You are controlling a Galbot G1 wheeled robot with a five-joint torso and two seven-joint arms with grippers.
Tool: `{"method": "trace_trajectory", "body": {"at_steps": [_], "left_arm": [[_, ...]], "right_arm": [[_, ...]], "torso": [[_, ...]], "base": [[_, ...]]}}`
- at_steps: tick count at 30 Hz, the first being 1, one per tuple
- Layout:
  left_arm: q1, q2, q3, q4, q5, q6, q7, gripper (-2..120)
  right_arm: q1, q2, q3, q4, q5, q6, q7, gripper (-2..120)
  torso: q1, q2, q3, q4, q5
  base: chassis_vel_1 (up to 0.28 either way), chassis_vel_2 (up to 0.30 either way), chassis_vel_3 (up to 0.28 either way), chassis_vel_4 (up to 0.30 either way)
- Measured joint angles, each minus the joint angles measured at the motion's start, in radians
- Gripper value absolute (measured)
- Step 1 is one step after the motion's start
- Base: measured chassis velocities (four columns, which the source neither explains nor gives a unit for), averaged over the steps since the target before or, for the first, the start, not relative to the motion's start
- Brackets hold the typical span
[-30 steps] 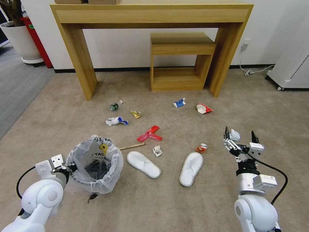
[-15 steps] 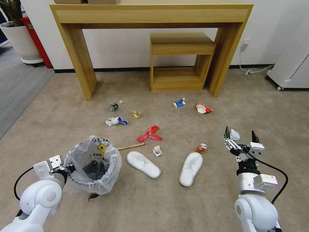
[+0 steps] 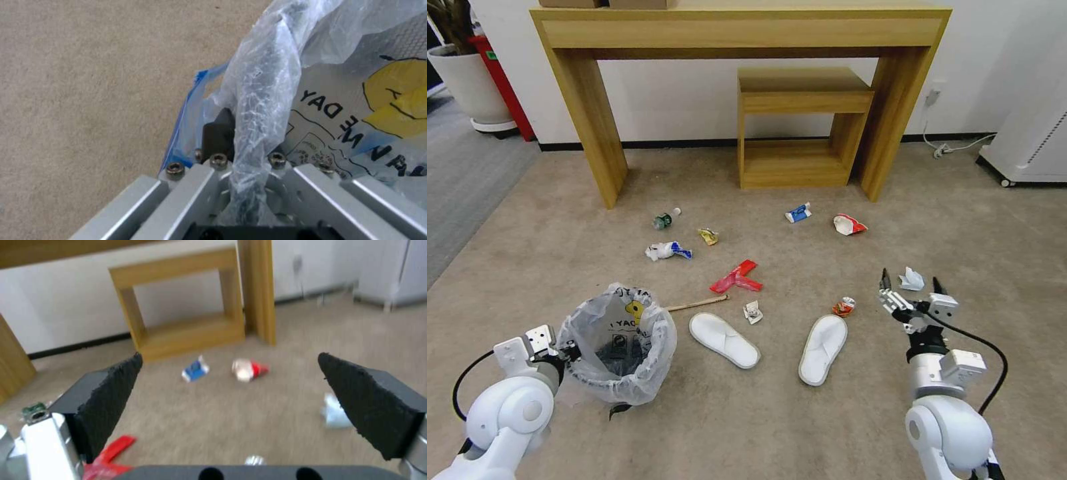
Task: Pick up the trash bin and place the garbage on the floor into it.
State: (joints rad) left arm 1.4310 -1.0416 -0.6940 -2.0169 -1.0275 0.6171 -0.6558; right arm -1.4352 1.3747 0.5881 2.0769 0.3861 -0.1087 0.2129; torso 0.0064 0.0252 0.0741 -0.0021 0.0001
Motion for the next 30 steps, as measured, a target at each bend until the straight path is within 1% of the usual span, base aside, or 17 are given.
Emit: {"method": "trace_trajectory", "body": {"at_steps": [1,3,4,5,8,9,11,13,16,17,20,21,22,25,26,28,30], "left_arm": [[0.000,0.000,0.000,0.000,0.000,0.000,0.000,0],[-0.004,-0.004,0.002,0.003,0.003,-0.001,0.001,0],[-0.005,-0.007,0.004,0.005,0.006,-0.002,0.003,0],[-0.005,-0.007,0.004,0.005,0.006,-0.002,0.003,0],[-0.007,-0.011,0.009,0.010,0.012,-0.002,0.005,0],[-0.007,-0.011,0.009,0.010,0.012,-0.002,0.005,0],[-0.010,-0.013,0.016,0.013,0.015,-0.003,0.006,0],[-0.012,-0.014,0.019,0.015,0.016,-0.003,0.006,0],[-0.015,-0.016,0.020,0.019,0.017,-0.003,0.006,0],[-0.015,-0.016,0.020,0.019,0.017,-0.003,0.006,0],[-0.013,-0.017,0.020,0.022,0.021,-0.005,0.006,0],[-0.013,-0.017,0.020,0.022,0.021,-0.005,0.006,0],[-0.011,-0.019,0.020,0.022,0.023,-0.006,0.007,0],[-0.004,-0.025,0.019,0.020,0.028,-0.008,0.007,0],[-0.004,-0.025,0.019,0.020,0.028,-0.008,0.007,0],[0.001,-0.028,0.016,0.019,0.033,-0.012,0.008,0],[0.003,-0.029,0.015,0.019,0.035,-0.014,0.009,0]], "right_arm": [[0.000,0.000,0.000,0.000,0.000,0.000,0.000,100],[0.023,-0.011,-0.015,-0.018,0.082,-0.070,0.064,100],[0.042,-0.017,-0.030,-0.038,0.130,-0.115,0.124,100],[0.042,-0.017,-0.030,-0.038,0.130,-0.115,0.124,100],[0.093,-0.020,-0.063,-0.107,0.235,-0.196,0.238,100],[0.093,-0.020,-0.063,-0.107,0.235,-0.196,0.238,100],[0.138,-0.014,-0.084,-0.168,0.318,-0.242,0.303,100],[0.158,-0.011,-0.094,-0.202,0.331,-0.247,0.323,100],[0.217,-0.003,-0.133,-0.308,0.361,-0.257,0.366,100],[0.217,-0.003,-0.133,-0.308,0.361,-0.257,0.366,100],[0.294,0.010,-0.171,-0.438,0.407,-0.266,0.399,100],[0.294,0.010,-0.171,-0.438,0.407,-0.266,0.399,100],[0.322,0.016,-0.188,-0.491,0.417,-0.267,0.412,100],[0.372,0.030,-0.223,-0.589,0.413,-0.258,0.419,99],[0.372,0.030,-0.223,-0.589,0.413,-0.258,0.419,99],[0.405,0.043,-0.247,-0.654,0.404,-0.248,0.419,98],[0.417,0.047,-0.256,-0.676,0.398,-0.243,0.418,98]], "torso": [[0.000,0.000,0.000,0.0000,0.0000],[0.000,0.000,0.000,-0.0001,0.0000],[0.000,0.000,0.000,0.0000,0.0000],[0.000,0.000,0.000,0.0000,0.0000],[0.000,0.000,0.000,-0.0001,0.0000],[0.000,0.000,0.000,-0.0001,0.0000],[0.000,0.000,0.000,0.0001,0.0000],[0.000,0.000,0.000,0.0000,0.0000],[0.000,0.000,0.000,-0.0001,0.0000],[0.000,0.000,0.000,-0.0001,0.0000],[0.000,0.000,0.000,0.0000,0.0000],[0.000,0.000,0.000,0.0000,0.0000],[0.000,0.000,0.000,0.0000,0.0000],[0.000,0.000,0.000,0.0001,0.0000],[0.000,0.000,0.000,0.0001,0.0000],[0.000,0.000,0.000,0.0000,-0.0001],[0.000,0.000,0.000,0.0000,-0.0001]], "base": [[0.000,0.000,0.000,0.000],[0.000,0.000,0.000,0.000],[0.000,0.000,0.000,0.000],[0.000,0.000,0.000,0.000],[0.000,0.000,0.000,0.000],[0.000,0.000,0.000,0.000],[0.000,0.000,0.000,0.000],[0.000,0.000,0.000,0.000],[0.000,0.000,0.000,0.000],[0.000,0.000,0.000,0.000],[0.000,0.000,0.000,0.000],[0.000,0.000,0.000,0.000],[0.000,0.000,0.000,0.000],[0.000,0.000,0.000,0.000],[0.000,0.000,0.000,0.000],[0.000,0.000,0.000,0.000],[0.000,0.000,0.000,0.000]]}}
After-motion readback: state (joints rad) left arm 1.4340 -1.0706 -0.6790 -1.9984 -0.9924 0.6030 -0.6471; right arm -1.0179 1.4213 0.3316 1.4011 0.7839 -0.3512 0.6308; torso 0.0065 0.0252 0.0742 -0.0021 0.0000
